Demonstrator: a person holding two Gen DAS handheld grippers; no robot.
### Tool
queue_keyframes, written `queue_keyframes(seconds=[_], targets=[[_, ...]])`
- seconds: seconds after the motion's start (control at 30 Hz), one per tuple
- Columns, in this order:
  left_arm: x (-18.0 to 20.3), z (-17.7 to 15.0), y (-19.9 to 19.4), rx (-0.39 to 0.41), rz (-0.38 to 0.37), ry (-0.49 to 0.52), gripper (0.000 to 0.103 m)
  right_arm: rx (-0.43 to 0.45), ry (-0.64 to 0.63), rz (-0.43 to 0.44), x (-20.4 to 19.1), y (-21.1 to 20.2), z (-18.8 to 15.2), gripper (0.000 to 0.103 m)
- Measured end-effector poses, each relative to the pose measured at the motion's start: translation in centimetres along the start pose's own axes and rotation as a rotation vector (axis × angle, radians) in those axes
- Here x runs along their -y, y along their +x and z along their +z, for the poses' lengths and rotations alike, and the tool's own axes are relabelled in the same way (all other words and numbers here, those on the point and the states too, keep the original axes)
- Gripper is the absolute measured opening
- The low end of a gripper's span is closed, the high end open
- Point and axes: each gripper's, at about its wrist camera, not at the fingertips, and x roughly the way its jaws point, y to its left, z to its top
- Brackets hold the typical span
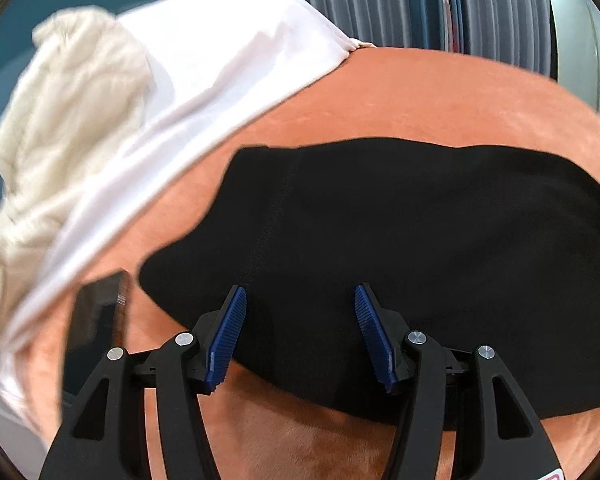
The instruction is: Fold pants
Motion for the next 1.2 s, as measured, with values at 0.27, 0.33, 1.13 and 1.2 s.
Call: queue_keyframes(seconds=[0.27, 0.33, 1.13, 1.2], targets=[[0.8, 0.7, -4.2, -0.020, -0.042, -0.016, 0.055, 0.006, 0.109, -0.087, 3.9, -5.0, -6.4, 0.016], [1.4, 0.8, -5.5, -0.011, -0.056, -0.010, 0.055, 0.045, 0.219, -0.062, 6.1, -7.1, -8.3, 0.019], [10.7, 1.4, -18.4, 0.084, -0.119, 0.119, 0.063, 0.138, 0.300, -0.127, 9.0, -15.5, -19.5, 0.021], [11.5, 1.5, -18.8, 0.088, -0.126, 0.127, 0.063, 0.126, 0.307, -0.127, 9.5, -15.3, -19.8, 0.021]])
